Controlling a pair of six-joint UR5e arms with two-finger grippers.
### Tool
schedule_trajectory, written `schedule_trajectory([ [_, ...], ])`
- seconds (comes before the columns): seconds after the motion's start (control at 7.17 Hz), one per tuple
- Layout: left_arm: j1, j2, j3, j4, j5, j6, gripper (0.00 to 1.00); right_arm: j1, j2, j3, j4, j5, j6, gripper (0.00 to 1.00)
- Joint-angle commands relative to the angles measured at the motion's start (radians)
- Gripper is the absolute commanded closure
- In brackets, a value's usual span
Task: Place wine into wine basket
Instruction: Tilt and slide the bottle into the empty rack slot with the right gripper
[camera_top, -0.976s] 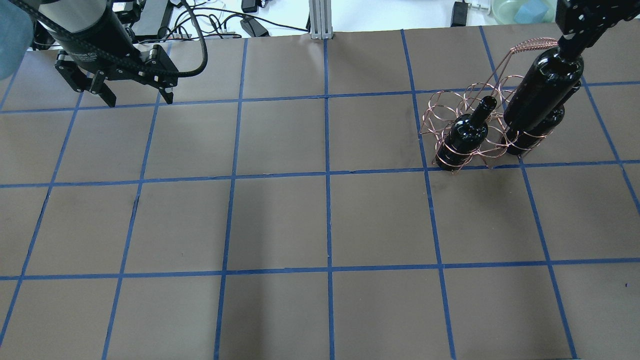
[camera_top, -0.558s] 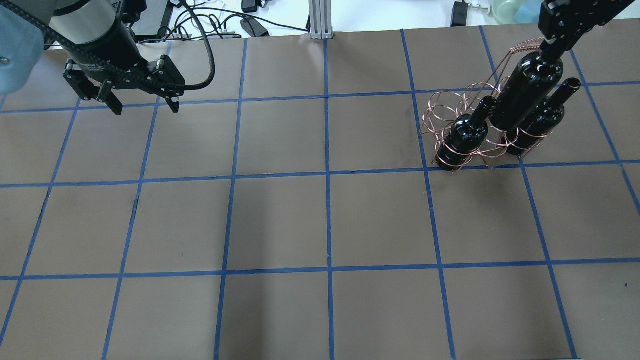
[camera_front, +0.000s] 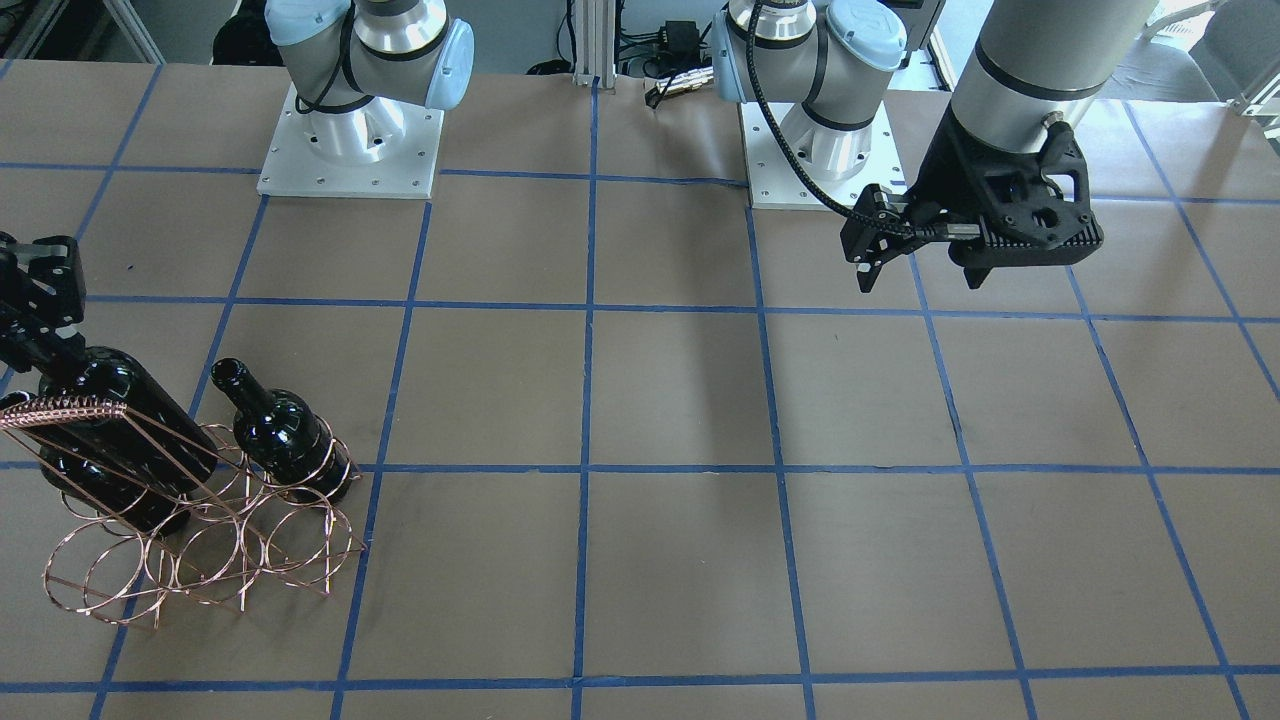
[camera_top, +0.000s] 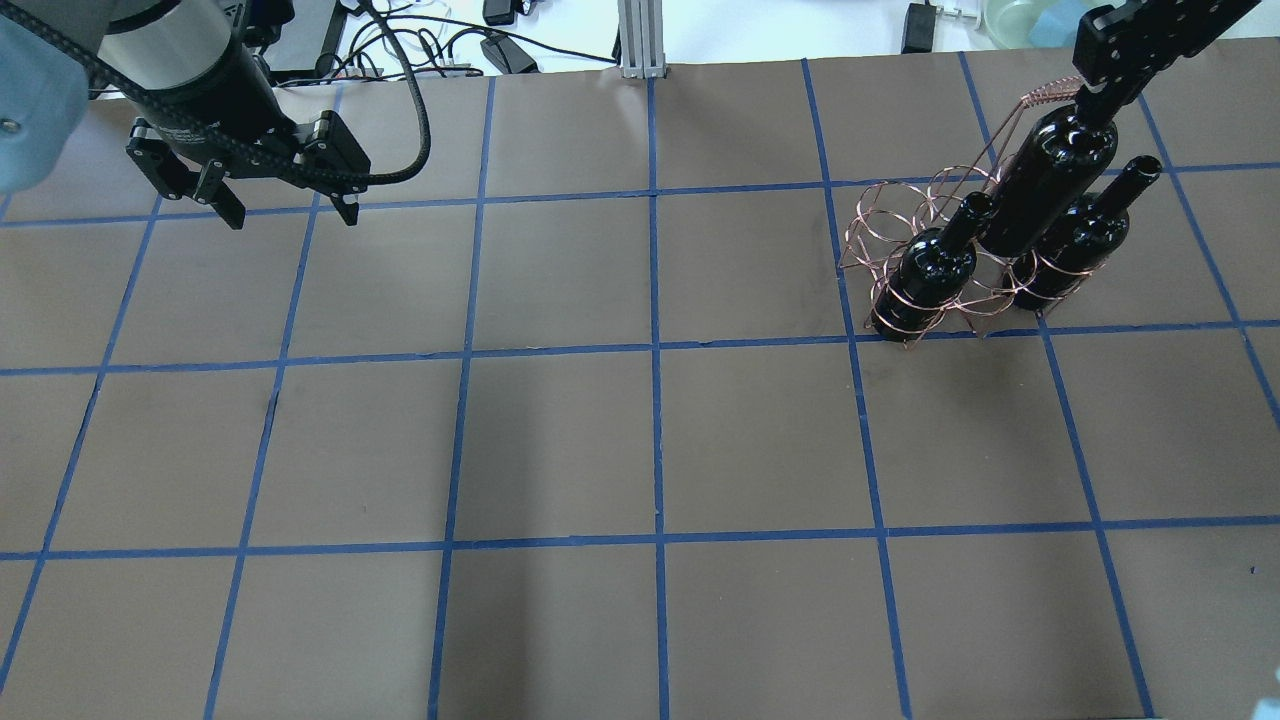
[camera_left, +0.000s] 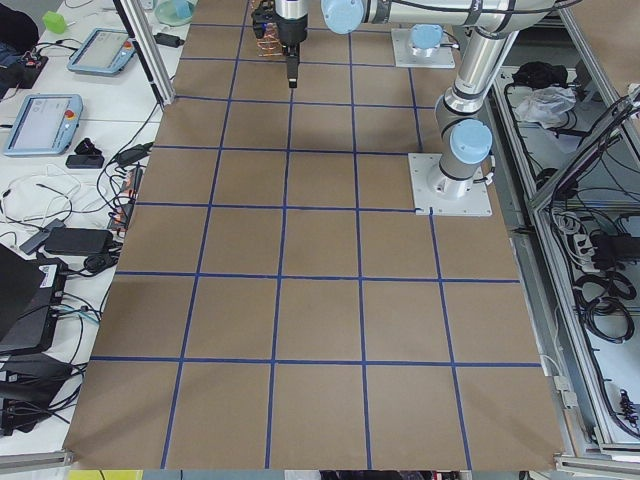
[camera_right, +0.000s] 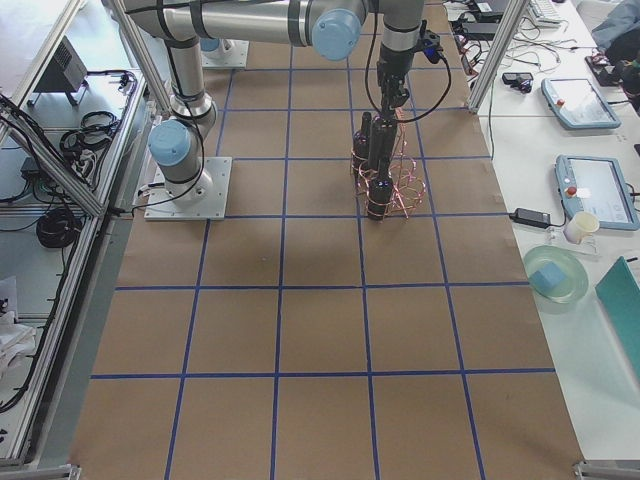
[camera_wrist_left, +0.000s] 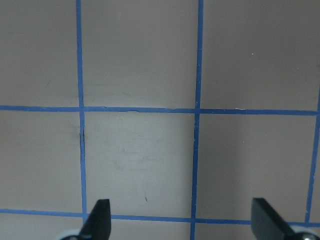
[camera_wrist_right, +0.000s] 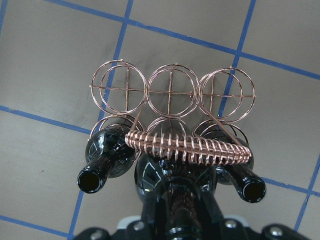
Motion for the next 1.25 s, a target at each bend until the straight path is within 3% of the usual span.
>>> schedule_trajectory([
  [0.0, -0.001, 0.007, -0.002, -0.003, 0.008, 0.001, 0.00, 0.000, 0.009, 0.004, -0.004, 0.004, 0.015, 1.00],
  [0.7, -0.003, 0.008, -0.004, -0.011, -0.004, -0.005, 0.00, -0.002, 0.014, 0.035, -0.007, 0.001, 0.017, 1.00],
  [1.12, -0.006, 0.025, -0.008, -0.044, -0.067, -0.009, 0.00, -0.002, 0.036, 0.035, -0.030, -0.008, 0.015, 1.00],
])
